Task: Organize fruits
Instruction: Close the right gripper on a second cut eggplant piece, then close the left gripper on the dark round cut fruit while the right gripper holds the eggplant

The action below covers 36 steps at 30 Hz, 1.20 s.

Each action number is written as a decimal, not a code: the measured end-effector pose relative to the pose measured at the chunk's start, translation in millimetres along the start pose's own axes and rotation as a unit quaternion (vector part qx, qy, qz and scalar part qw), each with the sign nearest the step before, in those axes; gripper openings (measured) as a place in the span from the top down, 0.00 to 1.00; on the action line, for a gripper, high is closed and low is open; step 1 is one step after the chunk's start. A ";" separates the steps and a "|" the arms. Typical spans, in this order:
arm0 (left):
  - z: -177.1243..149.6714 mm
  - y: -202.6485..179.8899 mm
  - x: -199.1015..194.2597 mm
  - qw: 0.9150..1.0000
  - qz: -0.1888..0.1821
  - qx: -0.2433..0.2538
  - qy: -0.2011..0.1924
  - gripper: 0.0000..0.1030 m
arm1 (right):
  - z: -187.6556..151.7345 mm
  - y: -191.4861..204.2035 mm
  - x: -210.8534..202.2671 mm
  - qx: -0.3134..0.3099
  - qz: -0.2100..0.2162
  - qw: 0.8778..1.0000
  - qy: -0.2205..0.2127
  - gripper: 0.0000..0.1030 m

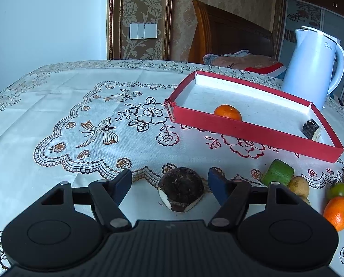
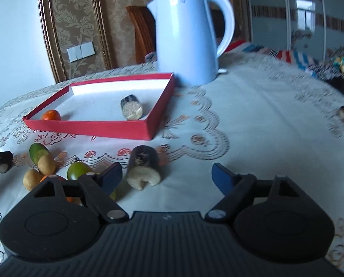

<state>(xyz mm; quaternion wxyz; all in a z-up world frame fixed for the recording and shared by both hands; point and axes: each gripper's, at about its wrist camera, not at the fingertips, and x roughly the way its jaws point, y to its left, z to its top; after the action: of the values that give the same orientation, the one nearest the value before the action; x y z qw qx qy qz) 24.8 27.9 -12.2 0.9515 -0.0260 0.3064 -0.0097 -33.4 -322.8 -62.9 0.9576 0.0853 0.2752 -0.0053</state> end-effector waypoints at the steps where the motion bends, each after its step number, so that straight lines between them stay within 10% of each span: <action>1: 0.1 0.2 0.0 1.000 -0.001 -0.001 0.000 0.29 | 1.0 0.6 4.9 0.003 0.004 1.000 0.009 0.24; 7: -0.3 -1.1 -1.2 1.000 -0.005 0.003 0.000 0.26 | 6.6 9.2 21.0 -0.006 -0.017 1.000 0.020 0.29; 14: -1.1 -0.7 -0.4 1.000 0.000 0.001 0.004 0.26 | 9.7 28.6 24.2 -0.053 -0.018 0.998 0.014 0.65; 36: -7.8 -0.1 -9.6 1.000 -0.013 0.005 0.000 0.26 | 5.1 15.6 17.7 -0.028 -0.007 1.000 0.011 0.68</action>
<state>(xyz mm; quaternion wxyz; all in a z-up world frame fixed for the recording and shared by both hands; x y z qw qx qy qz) 12.5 27.8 -13.0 0.9515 -0.0249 0.3057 -0.0238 -14.7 -307.7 -65.5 0.9565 0.0564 0.2861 -0.0036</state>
